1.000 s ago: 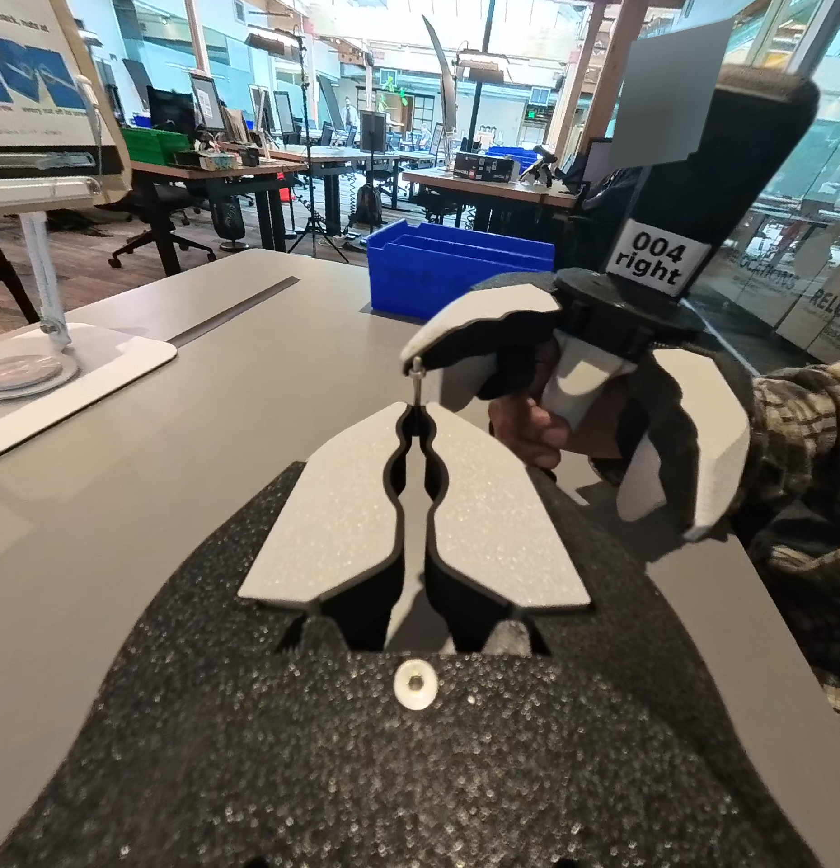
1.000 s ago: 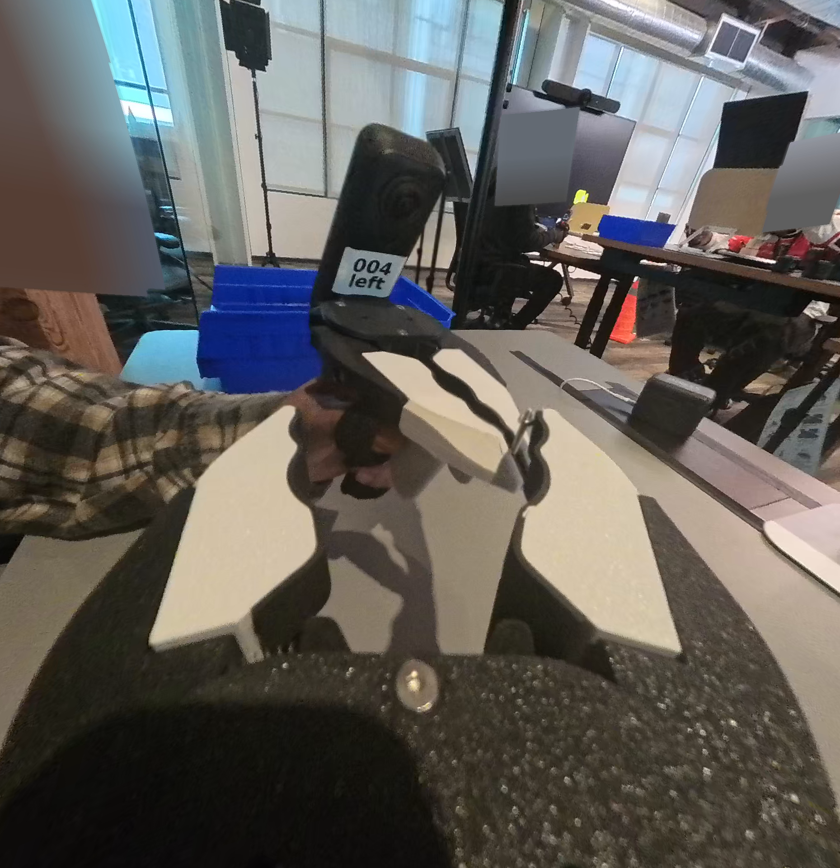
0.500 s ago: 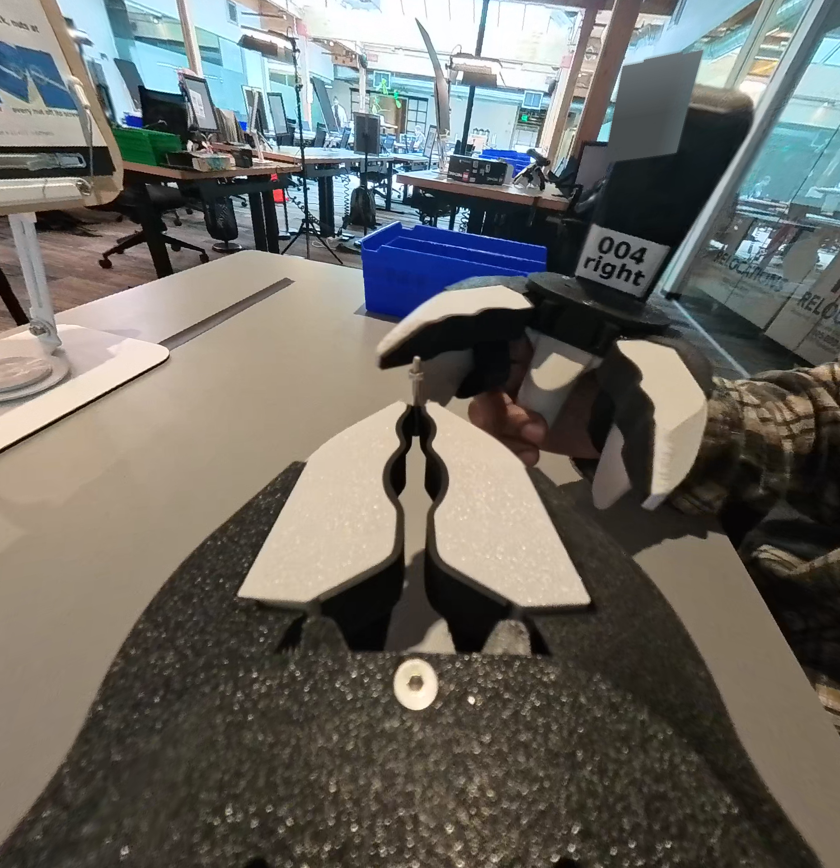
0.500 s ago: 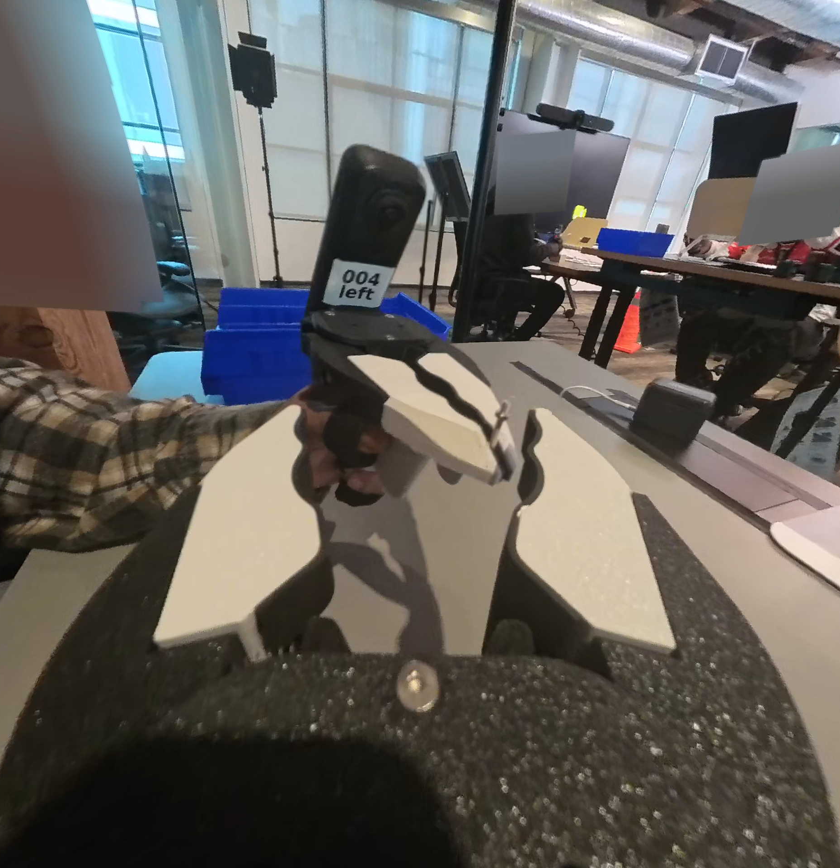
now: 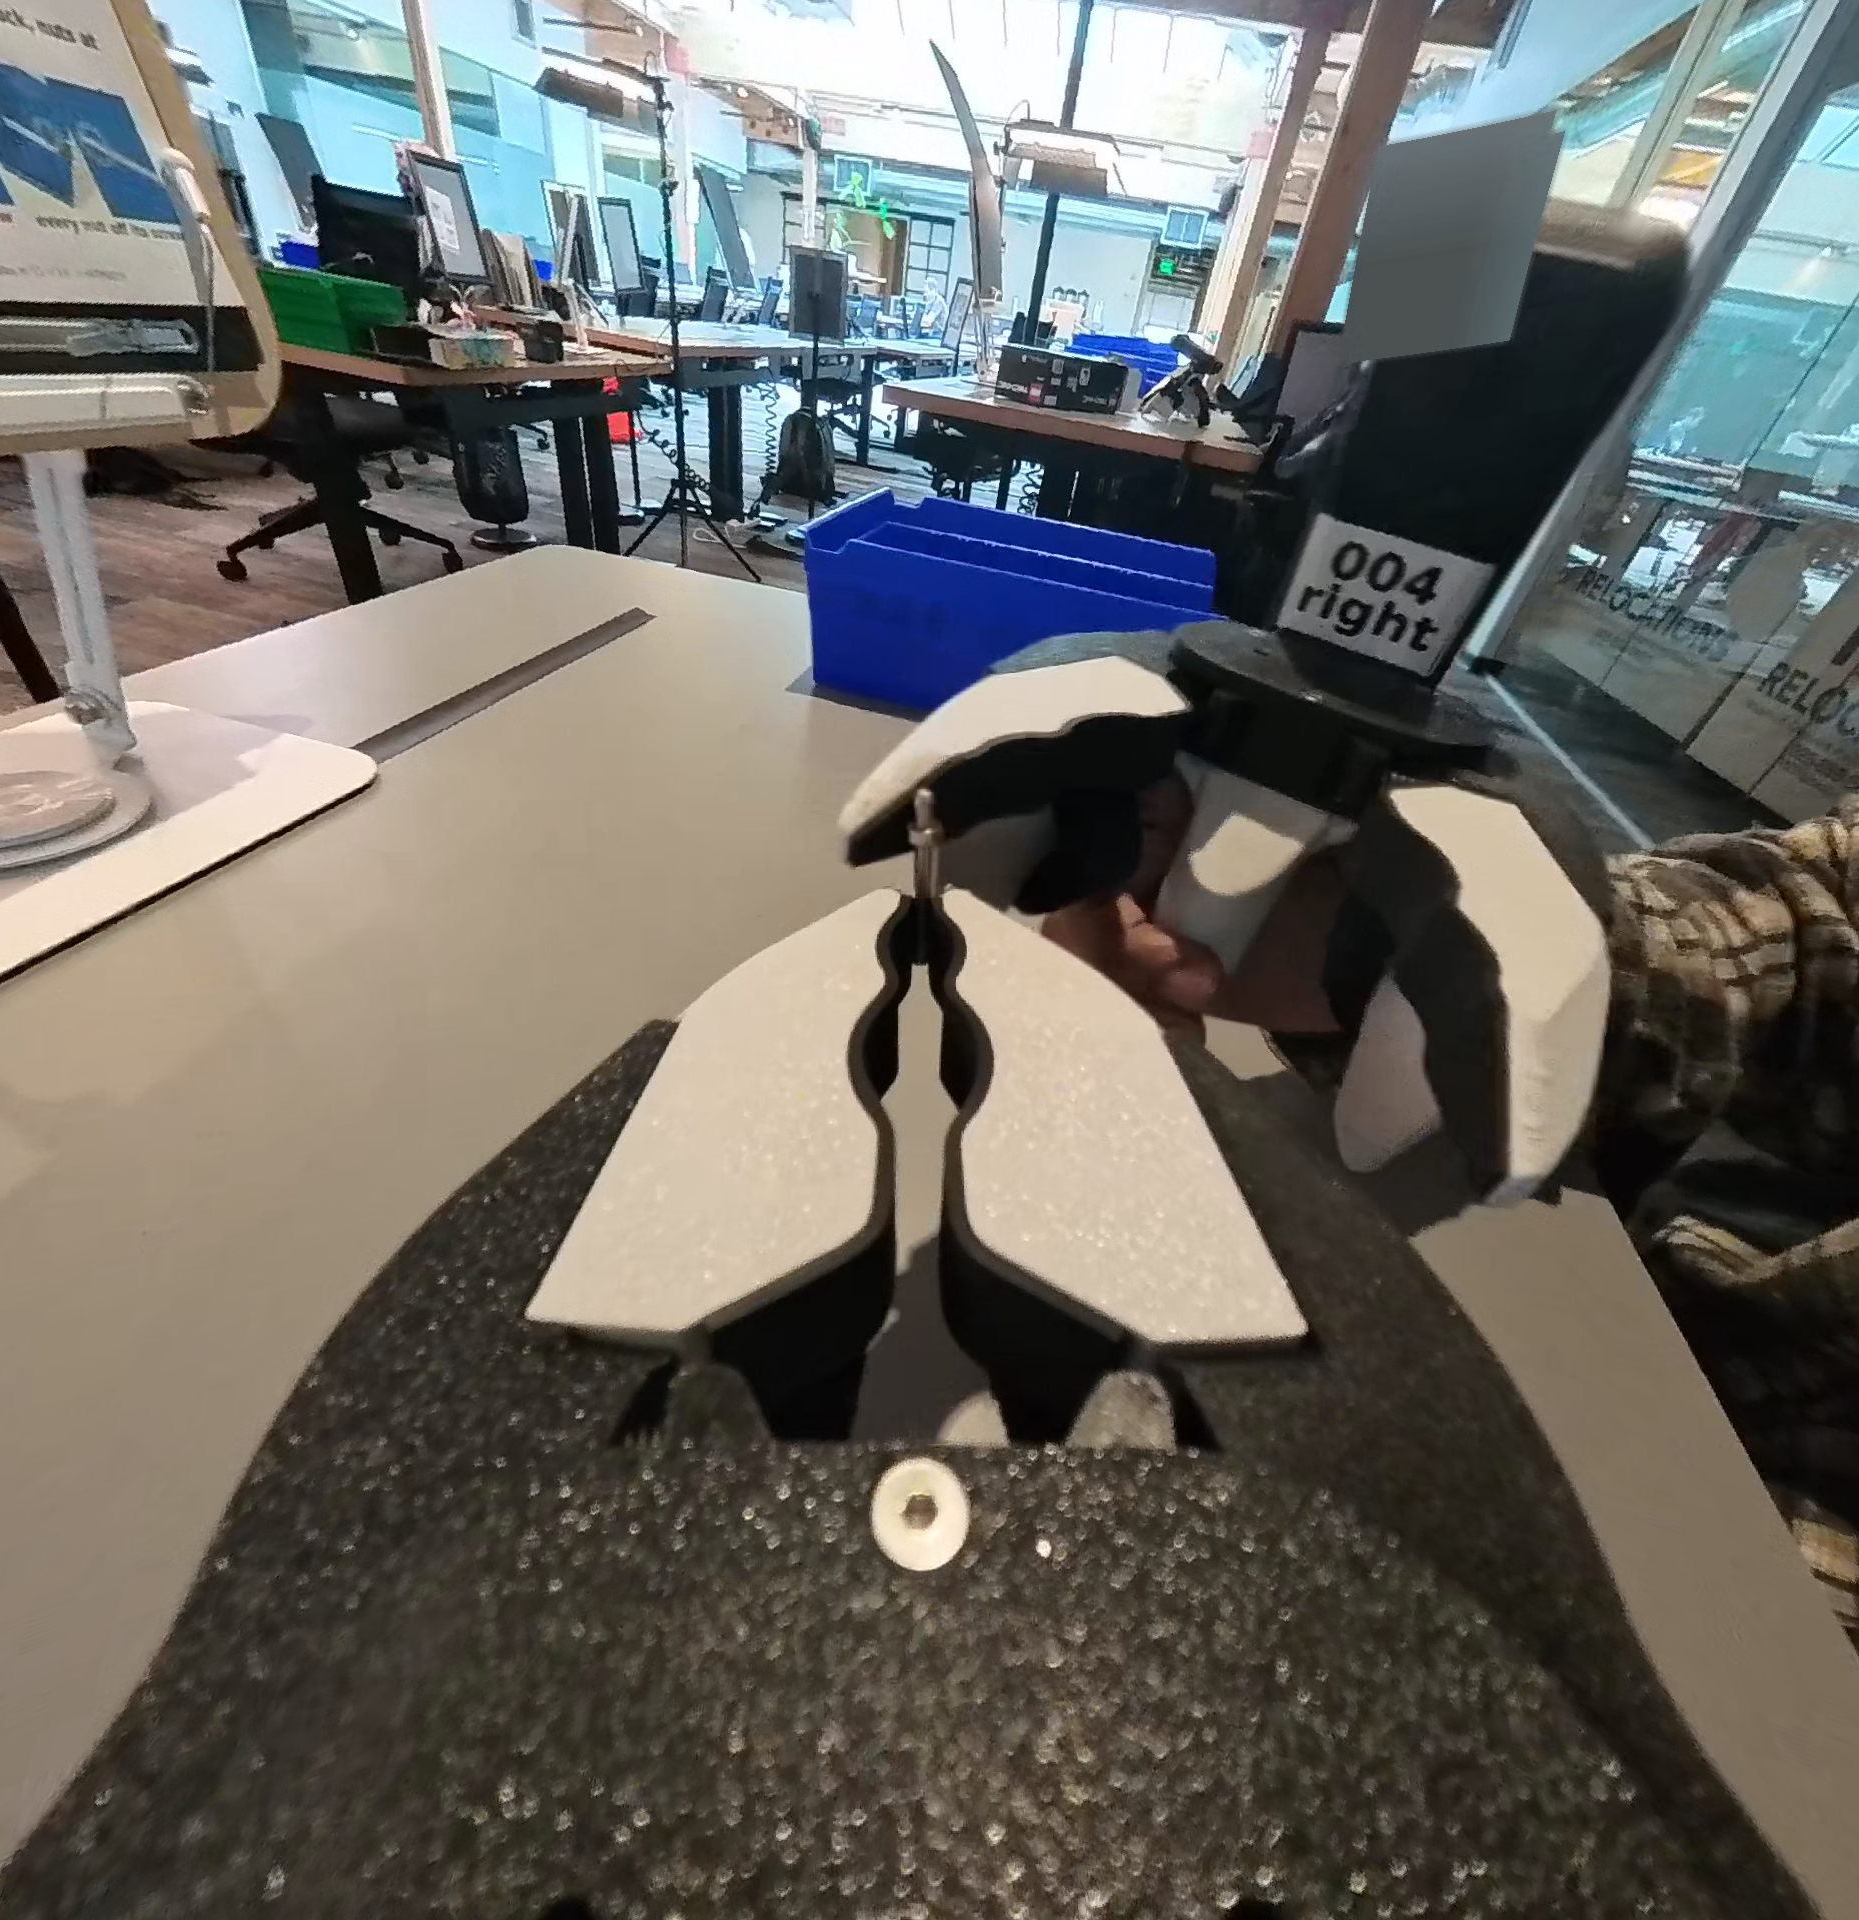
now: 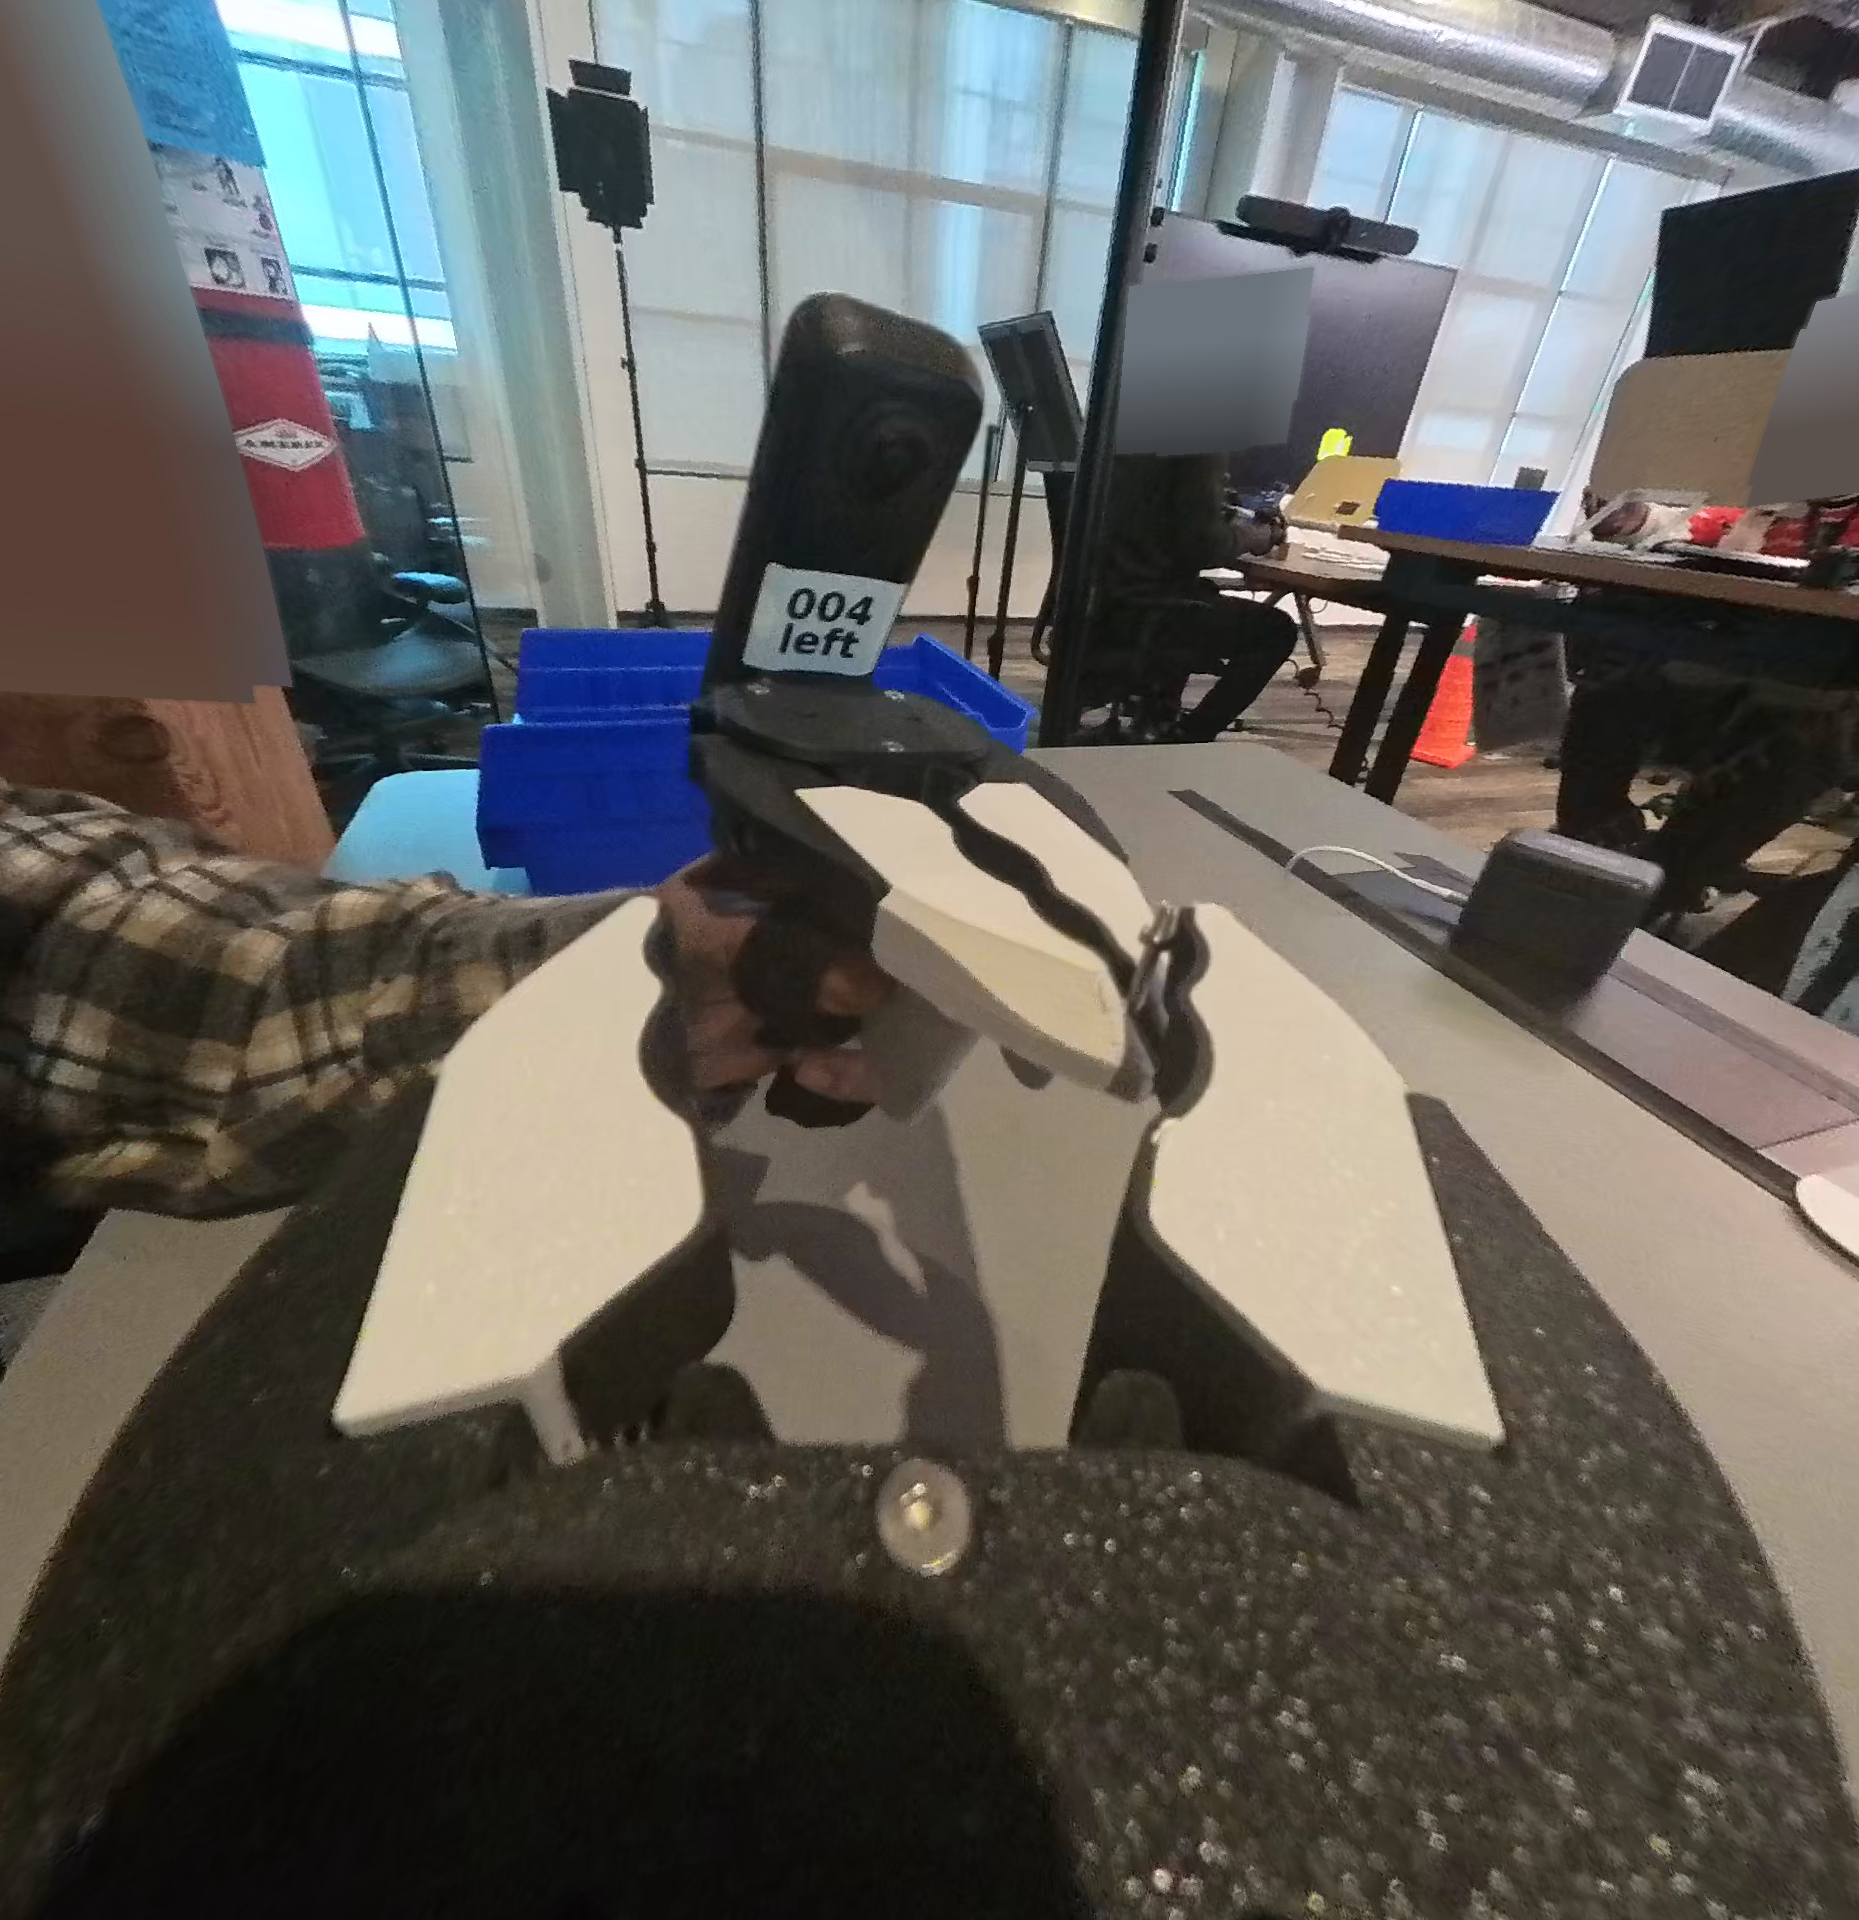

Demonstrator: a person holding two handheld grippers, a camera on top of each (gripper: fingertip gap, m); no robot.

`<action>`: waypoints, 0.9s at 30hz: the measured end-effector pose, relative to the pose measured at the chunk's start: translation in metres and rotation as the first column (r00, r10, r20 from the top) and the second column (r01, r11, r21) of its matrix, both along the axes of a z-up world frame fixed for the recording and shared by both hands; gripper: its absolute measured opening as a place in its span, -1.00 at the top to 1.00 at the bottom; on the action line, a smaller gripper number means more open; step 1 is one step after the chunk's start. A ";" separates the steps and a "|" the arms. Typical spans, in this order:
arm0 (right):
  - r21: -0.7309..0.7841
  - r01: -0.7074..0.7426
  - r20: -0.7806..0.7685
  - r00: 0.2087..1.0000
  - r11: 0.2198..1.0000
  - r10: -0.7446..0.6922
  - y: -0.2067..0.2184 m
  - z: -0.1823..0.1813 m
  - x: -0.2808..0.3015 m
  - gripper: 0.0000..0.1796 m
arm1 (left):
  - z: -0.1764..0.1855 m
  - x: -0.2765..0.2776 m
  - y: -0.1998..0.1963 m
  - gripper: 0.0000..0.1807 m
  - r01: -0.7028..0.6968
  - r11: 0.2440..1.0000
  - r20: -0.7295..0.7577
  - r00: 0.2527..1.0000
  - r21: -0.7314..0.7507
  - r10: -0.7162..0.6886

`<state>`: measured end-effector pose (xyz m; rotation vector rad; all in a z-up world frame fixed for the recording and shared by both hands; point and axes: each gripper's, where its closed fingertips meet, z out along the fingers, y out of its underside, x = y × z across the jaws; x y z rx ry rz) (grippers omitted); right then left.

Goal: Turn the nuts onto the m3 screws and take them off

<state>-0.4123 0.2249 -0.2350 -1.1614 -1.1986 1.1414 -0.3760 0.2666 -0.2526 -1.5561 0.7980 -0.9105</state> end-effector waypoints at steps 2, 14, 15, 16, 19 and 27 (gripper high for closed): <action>0.024 0.018 0.005 1.000 1.000 -0.018 -0.001 0.000 0.005 0.02 | 0.001 -0.002 0.001 0.98 -0.004 1.000 0.010 1.000 -0.003 0.004; 0.027 0.015 -0.002 1.000 1.000 -0.015 -0.002 0.005 0.010 0.06 | 0.003 -0.004 0.001 0.98 -0.009 1.000 0.015 1.000 -0.001 0.009; 0.022 0.018 -0.009 1.000 1.000 -0.018 0.000 0.007 0.011 0.07 | 0.003 -0.003 0.001 0.98 -0.007 1.000 0.014 1.000 0.001 0.007; 0.020 0.026 -0.007 1.000 0.999 -0.026 0.003 0.008 0.010 0.04 | 0.003 -0.002 0.000 0.98 -0.003 1.000 0.013 1.000 0.001 0.003; 0.017 0.010 0.008 1.000 1.000 -0.010 0.005 0.005 0.002 0.02 | 0.001 0.001 -0.001 0.98 0.003 1.000 0.004 1.000 0.001 -0.003; 0.035 0.025 0.002 1.000 0.999 -0.025 0.004 0.008 0.007 0.04 | 0.003 0.000 -0.001 0.98 0.001 1.000 0.013 1.000 0.000 -0.001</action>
